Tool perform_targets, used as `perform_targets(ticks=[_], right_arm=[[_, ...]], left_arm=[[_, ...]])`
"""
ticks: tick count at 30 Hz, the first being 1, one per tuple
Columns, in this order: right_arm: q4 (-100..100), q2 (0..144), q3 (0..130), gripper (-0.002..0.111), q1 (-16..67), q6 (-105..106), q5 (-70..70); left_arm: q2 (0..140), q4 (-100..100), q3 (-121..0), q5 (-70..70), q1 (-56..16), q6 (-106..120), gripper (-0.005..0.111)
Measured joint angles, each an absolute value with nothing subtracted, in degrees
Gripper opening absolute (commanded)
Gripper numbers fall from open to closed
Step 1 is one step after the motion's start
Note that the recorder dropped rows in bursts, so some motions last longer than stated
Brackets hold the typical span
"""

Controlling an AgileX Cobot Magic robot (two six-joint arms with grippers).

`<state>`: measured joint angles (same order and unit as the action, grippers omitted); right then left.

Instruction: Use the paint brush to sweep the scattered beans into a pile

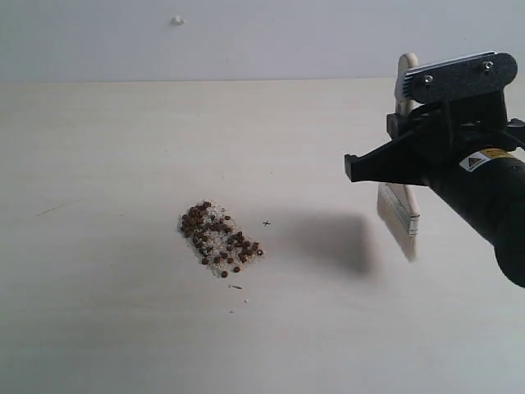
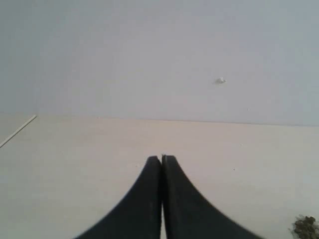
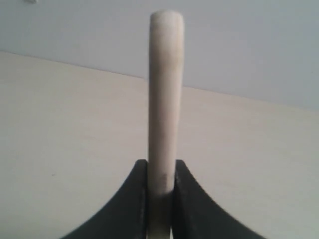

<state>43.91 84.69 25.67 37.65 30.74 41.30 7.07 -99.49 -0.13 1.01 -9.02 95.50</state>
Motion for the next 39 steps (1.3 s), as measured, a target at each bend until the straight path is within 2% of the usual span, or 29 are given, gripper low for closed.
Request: perform_targets(ticks=[10,16,23,39], right_arm=[[52.43,84.99,25.67,0.0,47.74,30.84,49.25],[57.18,89.7,25.85,0.0,52.8,31.1,56.14],[61.22,96.95,31.33,0.0,58.18,31.33,57.63],[61.79,109.48,44.66,0.0,59.12,31.58,54.2]], left_arm=[[7.07,-99.49,-0.13,1.01,-9.02,95.5,0.0],[7.07,-99.49,-0.13,1.01,-9.02,95.5,0.0],[7.07,-99.49,-0.13,1.01,-9.02,95.5,0.0],[7.07,-99.49,-0.13,1.01,-11.23,95.5,0.0]])
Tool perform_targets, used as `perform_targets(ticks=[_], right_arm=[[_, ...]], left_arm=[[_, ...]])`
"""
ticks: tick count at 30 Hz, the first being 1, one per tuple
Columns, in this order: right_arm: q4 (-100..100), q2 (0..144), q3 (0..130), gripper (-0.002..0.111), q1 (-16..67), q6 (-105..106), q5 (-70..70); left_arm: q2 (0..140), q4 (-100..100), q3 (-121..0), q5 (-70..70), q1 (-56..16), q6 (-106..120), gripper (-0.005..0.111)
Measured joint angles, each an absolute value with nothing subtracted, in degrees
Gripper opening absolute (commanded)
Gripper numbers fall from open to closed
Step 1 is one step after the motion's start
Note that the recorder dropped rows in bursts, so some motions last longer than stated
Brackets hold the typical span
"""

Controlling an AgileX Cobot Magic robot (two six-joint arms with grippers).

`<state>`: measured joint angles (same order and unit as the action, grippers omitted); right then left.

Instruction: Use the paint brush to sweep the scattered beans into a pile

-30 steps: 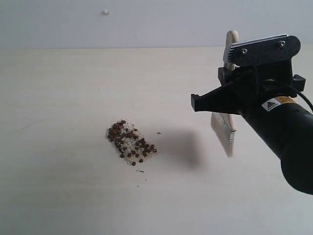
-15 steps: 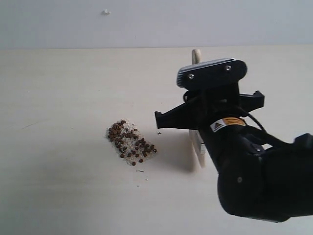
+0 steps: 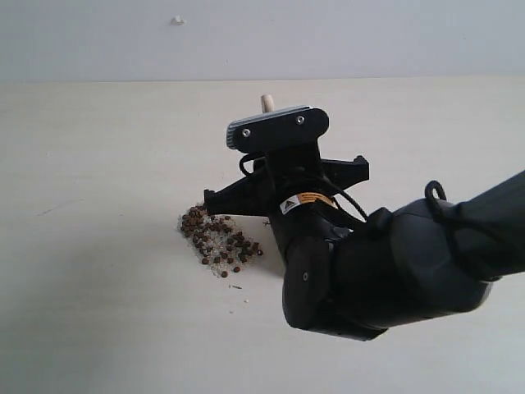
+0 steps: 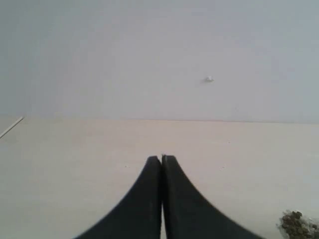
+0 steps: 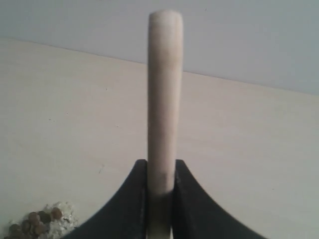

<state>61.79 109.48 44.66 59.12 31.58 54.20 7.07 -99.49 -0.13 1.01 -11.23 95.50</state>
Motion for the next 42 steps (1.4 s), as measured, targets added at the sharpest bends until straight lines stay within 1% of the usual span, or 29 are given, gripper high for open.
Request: perform_targets(ticks=[9,17,30,35,38,42], right_arm=[[61.79,110.95,51.3,0.0,59.12,28.54,47.65],[63.23,110.82,53.13,0.0,59.2,28.78,48.67],[69.04,100.31,53.13,0.0,59.2,44.68,48.38],[68.91,96.65,53.13,0.0,59.2,52.4,42.01],[67.06,94.36,53.13,0.0,57.69,56.89,35.72],[58.9,91.4,53.13,0.0,52.8,58.64,20.55]], left_arm=[[7.07,-99.49,-0.13,1.01,-11.69,95.5,0.0],[7.07,-99.49,-0.13,1.01,-12.29,95.5,0.0],[7.07,-99.49,-0.13,1.01,-12.29,95.5,0.0],[7.07,-99.49,-0.13,1.01,-12.29,95.5,0.0],[7.07,-99.49,-0.13,1.01,-12.29,95.5,0.0],[7.07,-99.49,-0.13,1.01,-12.29,95.5,0.0]])
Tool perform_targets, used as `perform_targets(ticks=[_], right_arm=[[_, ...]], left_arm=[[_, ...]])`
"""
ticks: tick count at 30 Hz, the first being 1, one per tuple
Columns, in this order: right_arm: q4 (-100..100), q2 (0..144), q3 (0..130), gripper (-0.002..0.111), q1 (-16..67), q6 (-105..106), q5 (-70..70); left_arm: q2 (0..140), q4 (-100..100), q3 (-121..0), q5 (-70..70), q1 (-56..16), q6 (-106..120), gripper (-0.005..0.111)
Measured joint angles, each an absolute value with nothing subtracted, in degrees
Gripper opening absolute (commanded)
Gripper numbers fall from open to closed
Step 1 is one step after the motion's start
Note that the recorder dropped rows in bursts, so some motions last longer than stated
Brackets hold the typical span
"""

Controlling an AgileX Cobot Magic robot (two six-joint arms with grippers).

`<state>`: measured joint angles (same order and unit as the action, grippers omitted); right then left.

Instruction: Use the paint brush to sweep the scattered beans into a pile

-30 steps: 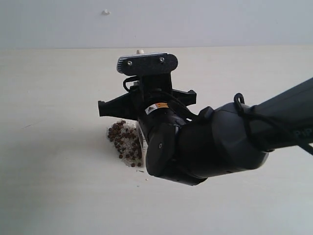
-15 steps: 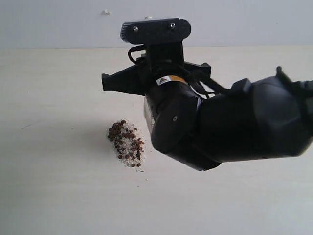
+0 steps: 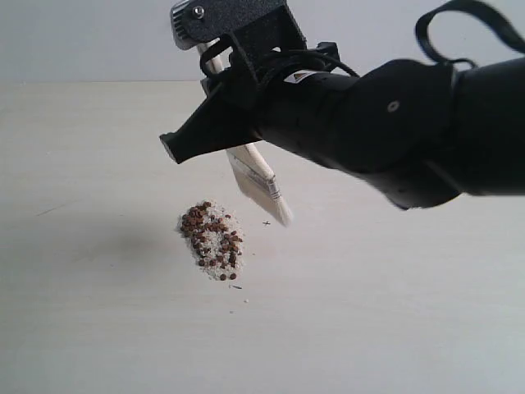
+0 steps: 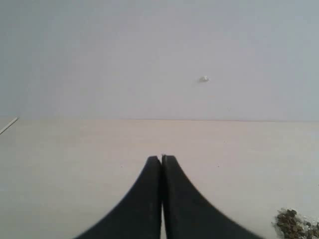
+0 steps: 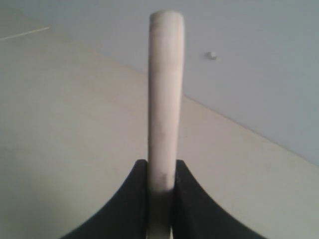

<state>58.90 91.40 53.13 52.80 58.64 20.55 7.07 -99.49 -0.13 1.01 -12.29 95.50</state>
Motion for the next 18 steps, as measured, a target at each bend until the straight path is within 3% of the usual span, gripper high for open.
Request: perform_targets(ticks=[10,18], right_arm=[[43.13,87.91,53.13,0.0,45.64,62.49,-8.56],[60.67,87.91,53.13,0.0,43.82,102.13,-31.37]], left_arm=[[7.07,-99.49,-0.13,1.01,-12.29,95.5,0.0],[7.07,-99.49,-0.13,1.01,-12.29,95.5,0.0]])
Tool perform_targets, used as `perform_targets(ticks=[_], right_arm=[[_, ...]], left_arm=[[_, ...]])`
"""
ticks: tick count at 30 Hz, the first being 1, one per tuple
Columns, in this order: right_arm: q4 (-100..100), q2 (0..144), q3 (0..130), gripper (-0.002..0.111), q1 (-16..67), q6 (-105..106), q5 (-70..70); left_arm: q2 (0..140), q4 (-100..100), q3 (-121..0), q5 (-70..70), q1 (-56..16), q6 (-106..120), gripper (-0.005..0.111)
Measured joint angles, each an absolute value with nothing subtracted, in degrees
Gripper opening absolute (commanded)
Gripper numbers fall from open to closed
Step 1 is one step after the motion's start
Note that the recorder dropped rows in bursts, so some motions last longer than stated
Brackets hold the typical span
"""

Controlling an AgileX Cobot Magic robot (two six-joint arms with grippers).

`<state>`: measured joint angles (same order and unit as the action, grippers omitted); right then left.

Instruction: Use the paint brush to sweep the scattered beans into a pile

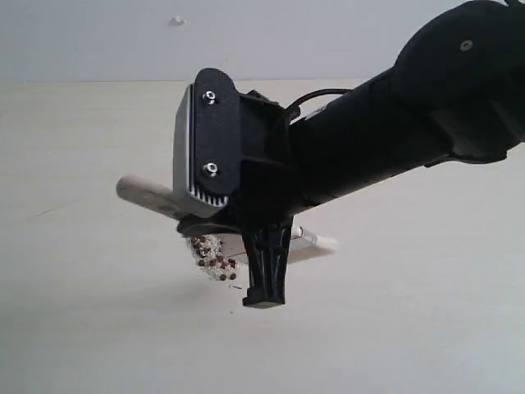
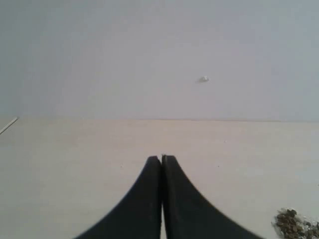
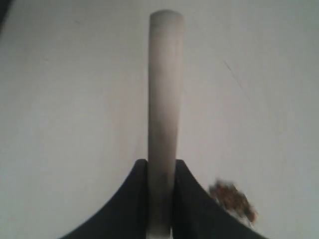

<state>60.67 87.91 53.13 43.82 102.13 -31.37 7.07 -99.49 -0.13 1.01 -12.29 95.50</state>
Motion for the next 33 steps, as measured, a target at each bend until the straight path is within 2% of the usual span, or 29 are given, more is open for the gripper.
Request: perform_targets(ticks=[4,8,14,20,33], right_arm=[[74.88,89.34,54.3,0.0,34.28,118.67,-53.0],[84.64,96.59,54.82,0.0,25.37,120.03,-67.71],[92.39,109.99,54.94,0.0,25.0,120.03,-68.87],[96.58,116.53,55.79,0.0,24.9,120.03,-68.87],[94.3,128.24,73.82,0.0,24.9,120.03,-70.43]], left_arm=[[7.07,-99.49,-0.13,1.01,-12.29,95.5,0.0],[7.07,-99.49,-0.13,1.01,-12.29,95.5,0.0],[7.07,-99.49,-0.13,1.01,-12.29,95.5,0.0],[7.07,-99.49,-0.13,1.01,-12.29,95.5,0.0],[7.07,-99.49,-0.13,1.01,-12.29,95.5,0.0]])
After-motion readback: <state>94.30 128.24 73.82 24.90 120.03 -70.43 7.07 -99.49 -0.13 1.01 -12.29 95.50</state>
